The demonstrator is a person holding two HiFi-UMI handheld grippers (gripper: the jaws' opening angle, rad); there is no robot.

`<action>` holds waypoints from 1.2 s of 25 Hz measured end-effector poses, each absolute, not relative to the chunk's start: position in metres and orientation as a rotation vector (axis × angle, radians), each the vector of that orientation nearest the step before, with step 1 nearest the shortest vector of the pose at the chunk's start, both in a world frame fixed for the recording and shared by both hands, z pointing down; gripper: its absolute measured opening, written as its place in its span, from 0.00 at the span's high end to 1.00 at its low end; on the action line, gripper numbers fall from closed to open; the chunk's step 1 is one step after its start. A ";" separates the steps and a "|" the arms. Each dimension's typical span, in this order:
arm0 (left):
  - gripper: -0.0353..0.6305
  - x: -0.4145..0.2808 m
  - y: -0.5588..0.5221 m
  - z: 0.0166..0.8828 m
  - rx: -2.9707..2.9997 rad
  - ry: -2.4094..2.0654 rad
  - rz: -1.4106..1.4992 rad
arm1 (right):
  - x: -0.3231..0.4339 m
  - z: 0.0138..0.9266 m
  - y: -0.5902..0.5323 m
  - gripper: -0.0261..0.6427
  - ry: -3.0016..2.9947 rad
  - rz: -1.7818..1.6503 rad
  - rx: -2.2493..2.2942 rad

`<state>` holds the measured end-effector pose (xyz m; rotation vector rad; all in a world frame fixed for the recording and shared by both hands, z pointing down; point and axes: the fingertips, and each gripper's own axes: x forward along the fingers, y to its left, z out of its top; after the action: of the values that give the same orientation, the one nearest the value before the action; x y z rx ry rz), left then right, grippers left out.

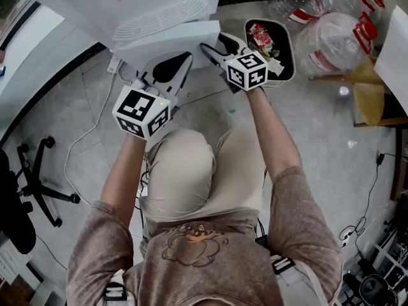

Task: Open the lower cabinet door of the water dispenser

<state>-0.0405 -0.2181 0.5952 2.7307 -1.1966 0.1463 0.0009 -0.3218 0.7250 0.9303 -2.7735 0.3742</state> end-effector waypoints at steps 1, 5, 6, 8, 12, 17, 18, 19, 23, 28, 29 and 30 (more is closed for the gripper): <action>0.92 -0.040 -0.215 0.597 2.732 -1.193 0.151 | 0.002 0.725 -0.318 0.58 -2.772 0.371 0.928; 0.92 -0.037 -0.203 0.600 2.737 -1.183 0.169 | 0.006 0.726 -0.304 0.60 -2.766 0.362 0.912; 0.92 -0.036 -0.200 0.601 2.741 -1.183 0.177 | 0.007 0.726 -0.301 0.61 -2.765 0.359 0.910; 0.92 -0.037 -0.195 0.603 2.744 -1.183 0.185 | 0.008 0.727 -0.295 0.63 -2.760 0.348 0.909; 0.92 -0.038 -0.188 0.602 2.737 -1.183 0.170 | 0.010 0.727 -0.285 0.65 -2.756 0.332 0.901; 0.92 -0.039 -0.181 0.602 2.741 -1.182 0.173 | 0.014 0.728 -0.271 0.68 -2.763 0.354 0.875; 0.92 -0.039 -0.179 0.602 2.740 -1.184 0.172 | 0.014 0.728 -0.268 0.68 -2.764 0.354 0.865; 0.92 -0.040 -0.178 0.602 2.738 -1.186 0.170 | 0.014 0.728 -0.265 0.69 -2.763 0.352 0.854; 0.92 -0.041 -0.172 0.604 2.731 -1.196 0.166 | 0.016 0.728 -0.250 0.69 -2.764 0.346 0.818; 0.92 -0.043 -0.161 0.603 2.723 -1.203 0.154 | 0.016 0.729 -0.228 0.72 -2.775 0.338 0.769; 0.92 -0.044 -0.158 0.602 2.723 -1.204 0.152 | 0.015 0.729 -0.222 0.72 -2.777 0.333 0.749; 0.92 -0.044 -0.156 0.601 2.723 -1.205 0.149 | 0.015 0.729 -0.215 0.73 -2.778 0.327 0.727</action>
<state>-0.0441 -0.1559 0.6011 2.7228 -1.2050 0.1494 0.0145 -0.2154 0.7292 0.7266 -2.7779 0.3265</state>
